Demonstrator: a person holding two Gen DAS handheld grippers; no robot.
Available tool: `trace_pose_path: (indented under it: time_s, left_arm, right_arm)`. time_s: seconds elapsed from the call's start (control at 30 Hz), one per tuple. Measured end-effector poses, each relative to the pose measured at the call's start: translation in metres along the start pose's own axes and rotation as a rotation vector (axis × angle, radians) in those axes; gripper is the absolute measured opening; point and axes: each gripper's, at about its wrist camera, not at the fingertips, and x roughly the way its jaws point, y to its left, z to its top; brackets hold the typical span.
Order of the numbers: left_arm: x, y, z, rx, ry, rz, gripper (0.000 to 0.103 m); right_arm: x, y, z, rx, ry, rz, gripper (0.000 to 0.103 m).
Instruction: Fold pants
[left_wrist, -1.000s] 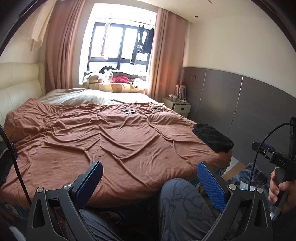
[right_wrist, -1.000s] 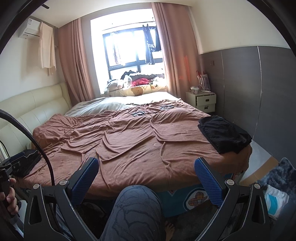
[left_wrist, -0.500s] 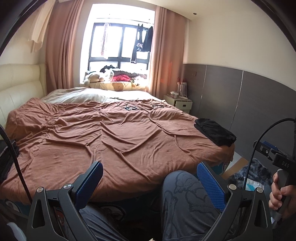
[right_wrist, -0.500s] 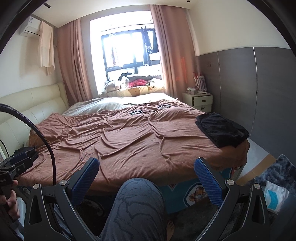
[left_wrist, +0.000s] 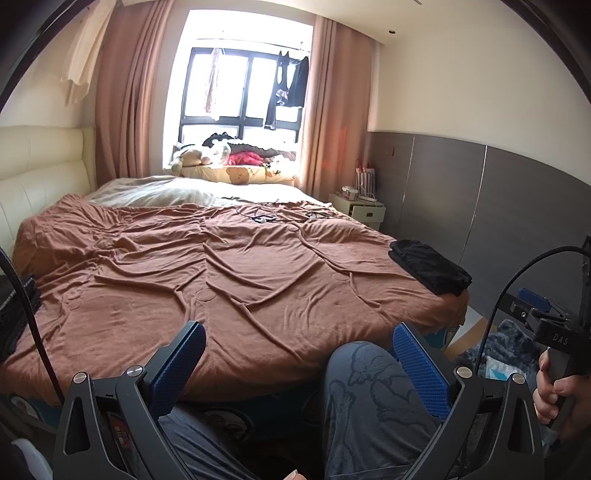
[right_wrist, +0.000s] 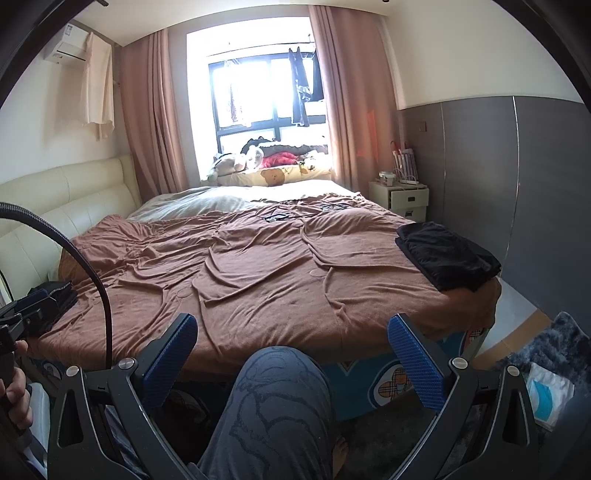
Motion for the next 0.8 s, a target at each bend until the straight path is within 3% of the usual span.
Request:
trace_pose_path:
  time_s: [0.8]
  left_arm:
    - [-0.0059, 0.0008, -0.0026, -0.007, -0.010, 0.031, 0.103]
  right_arm:
    - [-0.0033, 0.0012, 0.0013, -0.008, 0.004, 0.005, 0.103]
